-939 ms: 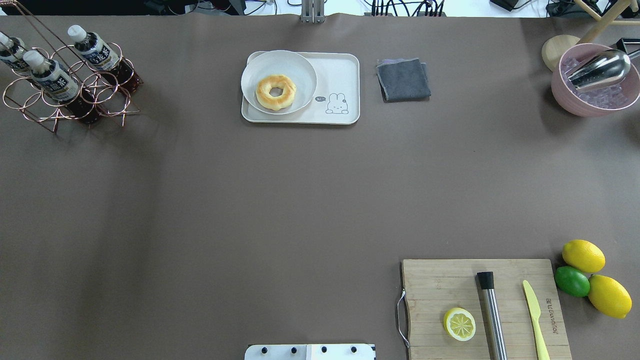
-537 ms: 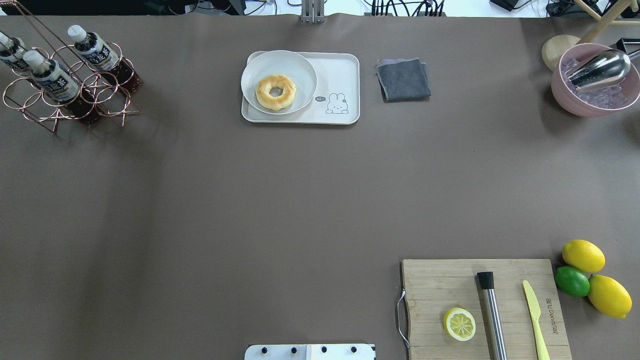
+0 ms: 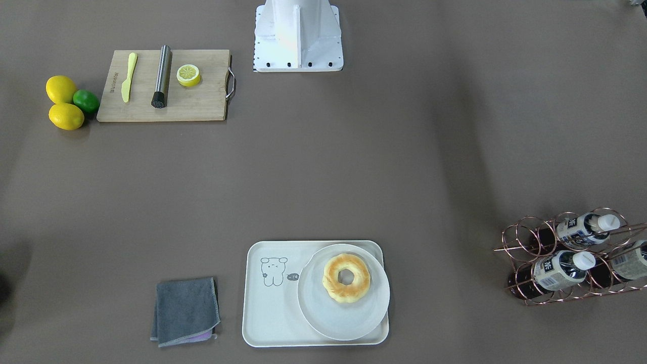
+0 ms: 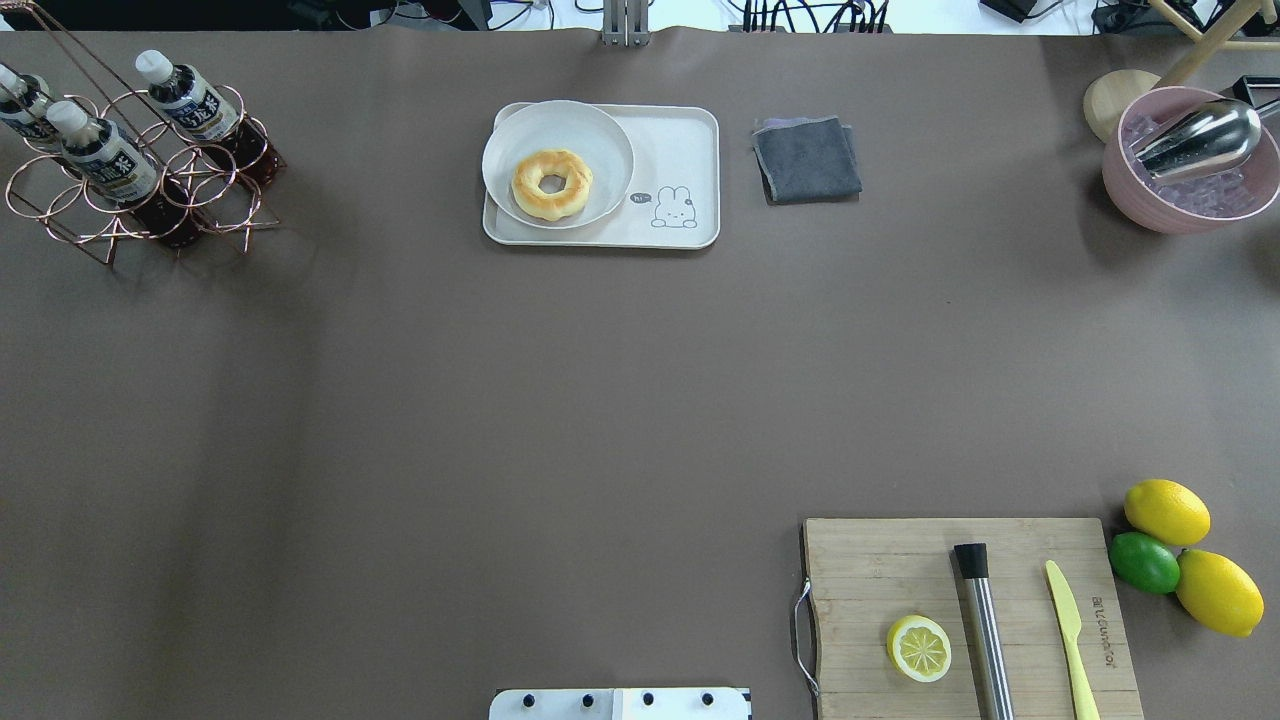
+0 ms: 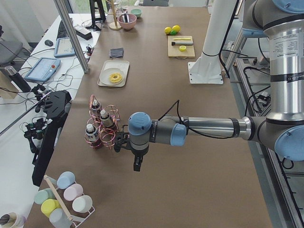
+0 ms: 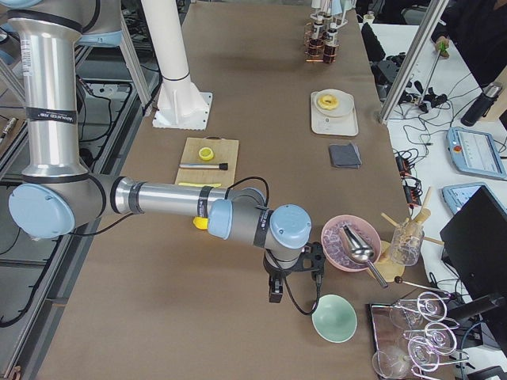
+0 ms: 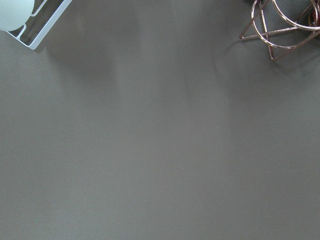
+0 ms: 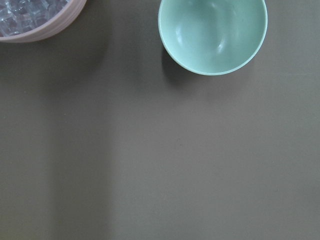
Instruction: Place tea on tray
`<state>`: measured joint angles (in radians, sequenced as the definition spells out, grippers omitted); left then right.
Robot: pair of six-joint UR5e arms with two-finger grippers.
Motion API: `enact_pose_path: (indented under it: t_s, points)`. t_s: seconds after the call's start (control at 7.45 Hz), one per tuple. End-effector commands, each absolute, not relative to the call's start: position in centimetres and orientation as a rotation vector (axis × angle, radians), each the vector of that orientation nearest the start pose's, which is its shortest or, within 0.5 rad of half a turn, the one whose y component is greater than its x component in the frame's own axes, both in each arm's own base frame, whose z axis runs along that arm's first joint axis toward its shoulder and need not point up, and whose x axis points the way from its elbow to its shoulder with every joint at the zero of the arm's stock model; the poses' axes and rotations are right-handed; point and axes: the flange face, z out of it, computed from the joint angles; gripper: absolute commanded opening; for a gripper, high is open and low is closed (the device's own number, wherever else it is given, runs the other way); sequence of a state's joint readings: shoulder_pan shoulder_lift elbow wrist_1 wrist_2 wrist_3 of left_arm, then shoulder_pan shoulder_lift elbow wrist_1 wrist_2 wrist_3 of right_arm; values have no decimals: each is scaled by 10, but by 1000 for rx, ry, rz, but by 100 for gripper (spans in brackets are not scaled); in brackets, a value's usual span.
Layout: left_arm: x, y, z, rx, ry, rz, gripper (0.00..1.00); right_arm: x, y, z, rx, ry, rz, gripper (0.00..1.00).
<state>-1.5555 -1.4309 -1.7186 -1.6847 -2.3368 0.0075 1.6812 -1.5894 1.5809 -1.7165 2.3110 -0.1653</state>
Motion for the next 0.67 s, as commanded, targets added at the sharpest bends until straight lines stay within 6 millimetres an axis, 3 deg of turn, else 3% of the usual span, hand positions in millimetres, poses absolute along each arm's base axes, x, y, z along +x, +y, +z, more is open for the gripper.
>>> enact_pose_path:
  t_s: [0.0,0.27,0.54]
  points:
    - [-57,-443,636,120,765,70,98,117,-460,680,-49,-759,9,100]
    - [-57,-442,638,127,768,78,98,117,-461,679,-46,-760,9,100]
    - [-57,-445,624,163,785,95,98,117,-462,675,-51,-759,39,100]
